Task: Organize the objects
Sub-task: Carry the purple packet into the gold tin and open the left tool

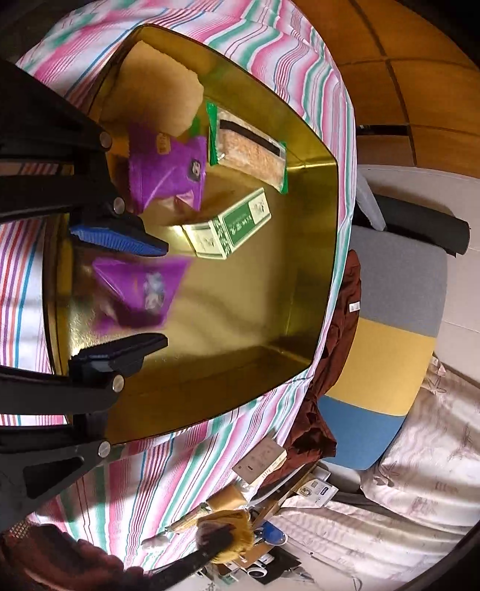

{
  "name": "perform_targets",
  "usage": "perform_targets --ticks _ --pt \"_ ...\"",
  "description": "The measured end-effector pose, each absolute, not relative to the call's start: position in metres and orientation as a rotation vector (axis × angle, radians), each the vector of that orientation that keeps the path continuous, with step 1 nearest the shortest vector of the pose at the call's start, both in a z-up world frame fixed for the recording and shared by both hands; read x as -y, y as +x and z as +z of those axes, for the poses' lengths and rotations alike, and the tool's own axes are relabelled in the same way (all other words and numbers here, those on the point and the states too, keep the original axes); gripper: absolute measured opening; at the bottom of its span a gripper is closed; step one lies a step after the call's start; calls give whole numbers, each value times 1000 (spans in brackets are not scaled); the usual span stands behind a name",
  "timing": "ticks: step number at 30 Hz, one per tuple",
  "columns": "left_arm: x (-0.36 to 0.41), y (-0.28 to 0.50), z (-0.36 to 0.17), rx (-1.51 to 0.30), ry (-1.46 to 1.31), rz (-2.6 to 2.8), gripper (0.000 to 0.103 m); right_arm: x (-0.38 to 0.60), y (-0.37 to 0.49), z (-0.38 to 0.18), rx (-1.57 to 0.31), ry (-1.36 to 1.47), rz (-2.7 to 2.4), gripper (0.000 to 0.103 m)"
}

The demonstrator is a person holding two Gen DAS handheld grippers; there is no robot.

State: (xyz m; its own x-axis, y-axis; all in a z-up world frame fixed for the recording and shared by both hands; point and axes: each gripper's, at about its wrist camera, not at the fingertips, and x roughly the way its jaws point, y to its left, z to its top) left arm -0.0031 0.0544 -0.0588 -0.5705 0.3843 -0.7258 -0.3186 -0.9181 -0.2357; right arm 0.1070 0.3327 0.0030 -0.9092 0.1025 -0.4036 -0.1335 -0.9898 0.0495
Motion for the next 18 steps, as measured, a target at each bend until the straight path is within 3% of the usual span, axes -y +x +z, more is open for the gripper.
perform_targets --ticks 6,9,11,18 --pt "-44 5 -54 136 -1122 2512 46 -279 93 13 -108 -683 3133 42" --pt "-35 11 -45 194 -1053 2543 67 -254 84 7 -122 -786 3190 42" --pt "-29 14 -37 237 -1008 2581 90 -241 79 1 -124 -848 3212 42" --pt "1 12 -7 372 -865 2696 99 -204 73 -12 -79 -1018 3284 42"
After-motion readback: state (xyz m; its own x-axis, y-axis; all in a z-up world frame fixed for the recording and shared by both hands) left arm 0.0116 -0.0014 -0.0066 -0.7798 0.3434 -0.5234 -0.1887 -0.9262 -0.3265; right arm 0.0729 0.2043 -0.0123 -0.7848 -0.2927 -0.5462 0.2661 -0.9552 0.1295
